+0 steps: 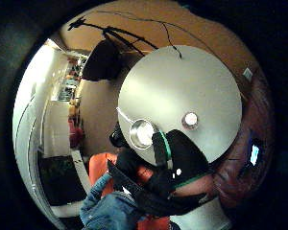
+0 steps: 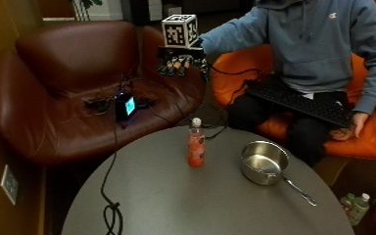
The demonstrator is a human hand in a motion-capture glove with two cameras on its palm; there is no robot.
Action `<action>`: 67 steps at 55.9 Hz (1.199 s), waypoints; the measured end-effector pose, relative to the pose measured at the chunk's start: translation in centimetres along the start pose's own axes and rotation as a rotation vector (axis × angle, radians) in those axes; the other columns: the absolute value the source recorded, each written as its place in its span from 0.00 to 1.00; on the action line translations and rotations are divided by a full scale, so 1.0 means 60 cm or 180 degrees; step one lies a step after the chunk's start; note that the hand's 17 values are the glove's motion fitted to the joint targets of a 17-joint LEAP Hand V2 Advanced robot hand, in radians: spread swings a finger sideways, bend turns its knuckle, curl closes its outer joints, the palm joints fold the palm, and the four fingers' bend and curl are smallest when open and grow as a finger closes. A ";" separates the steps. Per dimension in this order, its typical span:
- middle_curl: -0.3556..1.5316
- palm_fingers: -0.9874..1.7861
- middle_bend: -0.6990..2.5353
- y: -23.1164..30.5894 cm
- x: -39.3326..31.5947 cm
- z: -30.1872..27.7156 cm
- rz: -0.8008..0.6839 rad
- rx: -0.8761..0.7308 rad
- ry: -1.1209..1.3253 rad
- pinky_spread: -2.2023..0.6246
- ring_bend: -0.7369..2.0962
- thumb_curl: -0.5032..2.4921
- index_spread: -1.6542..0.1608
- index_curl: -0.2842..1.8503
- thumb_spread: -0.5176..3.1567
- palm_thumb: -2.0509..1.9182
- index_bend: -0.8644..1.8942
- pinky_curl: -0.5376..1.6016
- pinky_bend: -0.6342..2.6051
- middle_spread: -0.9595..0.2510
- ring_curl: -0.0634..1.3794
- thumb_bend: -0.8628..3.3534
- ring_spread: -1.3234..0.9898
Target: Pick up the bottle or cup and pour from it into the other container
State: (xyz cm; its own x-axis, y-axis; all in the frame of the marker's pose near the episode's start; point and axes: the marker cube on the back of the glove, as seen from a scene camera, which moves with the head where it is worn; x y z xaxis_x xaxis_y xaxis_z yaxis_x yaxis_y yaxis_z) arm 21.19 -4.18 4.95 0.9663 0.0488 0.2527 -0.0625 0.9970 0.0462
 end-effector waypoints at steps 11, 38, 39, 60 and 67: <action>0.33 0.39 0.27 -0.010 0.023 0.001 -0.0038 0.0070 -0.0404 0.87 0.37 0.28 0.68 0.27 0.44 0.66 0.38 0.41 0.32 0.68 0.23 0.20 0.54; 0.33 0.41 0.27 -0.016 0.083 0.040 0.0023 -0.0060 -0.1470 0.87 0.36 0.28 0.68 0.28 0.43 0.65 0.38 0.41 0.30 0.67 0.24 0.20 0.54; 0.33 0.41 0.27 -0.017 0.085 0.043 0.0029 -0.0057 -0.1513 0.87 0.36 0.28 0.68 0.28 0.43 0.65 0.38 0.41 0.30 0.67 0.24 0.20 0.54; 0.33 0.42 0.27 -0.014 0.120 0.120 0.0215 -0.0128 -0.2115 0.87 0.36 0.28 0.68 0.28 0.43 0.65 0.38 0.41 0.29 0.66 0.24 0.20 0.54; 0.33 0.42 0.27 -0.023 0.124 0.145 0.0229 -0.0194 -0.2203 0.87 0.35 0.27 0.68 0.28 0.43 0.65 0.38 0.41 0.29 0.66 0.24 0.20 0.54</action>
State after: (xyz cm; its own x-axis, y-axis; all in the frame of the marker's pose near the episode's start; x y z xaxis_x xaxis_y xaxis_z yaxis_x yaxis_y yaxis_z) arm 26.27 -5.71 15.17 0.5778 0.0852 0.8117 -0.0865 0.9953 -0.0429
